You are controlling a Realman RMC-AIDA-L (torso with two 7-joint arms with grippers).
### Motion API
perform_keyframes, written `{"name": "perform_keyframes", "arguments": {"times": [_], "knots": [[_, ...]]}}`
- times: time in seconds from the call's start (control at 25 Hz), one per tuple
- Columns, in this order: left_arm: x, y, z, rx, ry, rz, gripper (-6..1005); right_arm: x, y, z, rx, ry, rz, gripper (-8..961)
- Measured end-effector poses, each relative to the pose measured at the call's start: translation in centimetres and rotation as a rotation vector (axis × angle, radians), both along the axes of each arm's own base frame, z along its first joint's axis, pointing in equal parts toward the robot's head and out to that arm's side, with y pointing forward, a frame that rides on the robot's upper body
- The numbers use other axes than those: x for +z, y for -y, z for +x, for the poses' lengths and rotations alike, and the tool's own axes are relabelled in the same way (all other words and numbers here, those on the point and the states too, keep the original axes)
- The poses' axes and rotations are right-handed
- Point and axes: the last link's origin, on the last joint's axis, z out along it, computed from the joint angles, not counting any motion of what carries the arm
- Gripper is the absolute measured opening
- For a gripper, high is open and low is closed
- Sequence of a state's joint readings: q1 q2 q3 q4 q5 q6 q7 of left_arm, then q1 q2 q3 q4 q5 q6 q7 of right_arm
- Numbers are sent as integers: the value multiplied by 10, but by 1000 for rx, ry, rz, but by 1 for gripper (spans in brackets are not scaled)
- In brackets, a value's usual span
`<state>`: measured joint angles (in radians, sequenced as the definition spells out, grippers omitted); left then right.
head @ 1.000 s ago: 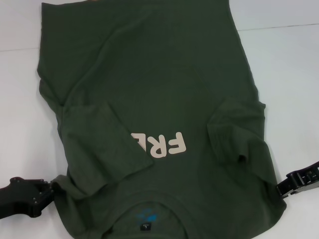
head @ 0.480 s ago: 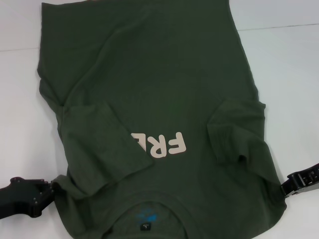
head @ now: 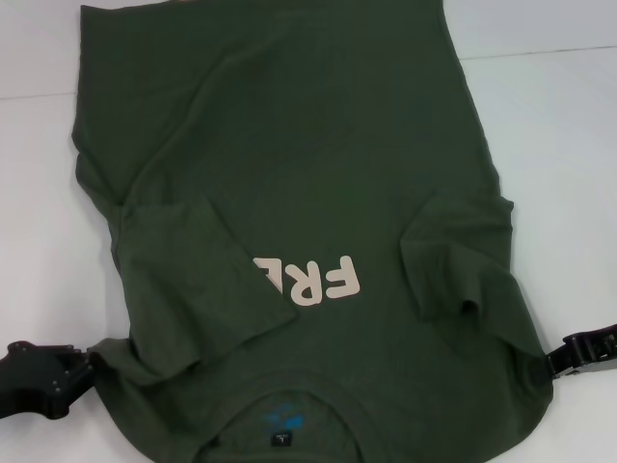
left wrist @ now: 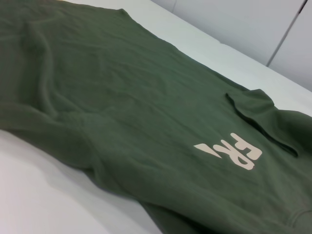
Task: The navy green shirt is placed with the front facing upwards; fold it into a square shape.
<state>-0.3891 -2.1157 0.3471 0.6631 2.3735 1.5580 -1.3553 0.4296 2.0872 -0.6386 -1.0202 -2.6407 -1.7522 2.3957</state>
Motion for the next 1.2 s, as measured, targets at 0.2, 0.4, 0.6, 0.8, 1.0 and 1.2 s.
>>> {"name": "perform_keyframes", "arguments": {"times": [0.2,0.4,0.6,0.8,1.0,1.2], "knots": [[6,1,-5,15,-6,16,35,-4,8,10,-17,-33,21,19],[11,1,-7,24,-13,21,35,-5,16,16,-43,-60,43,20],[17,5,-10,28,-20,20,35,2,22,22,-53,-82,98,20],[19,9,-14,38,-24,11,35,8,25,28,-59,-87,133,20],[19,14,-17,50,-34,-7,35,11,26,31,-60,-87,148,19],[21,19,-20,59,-41,-9,35,16,28,34,-65,-79,154,19]]}}
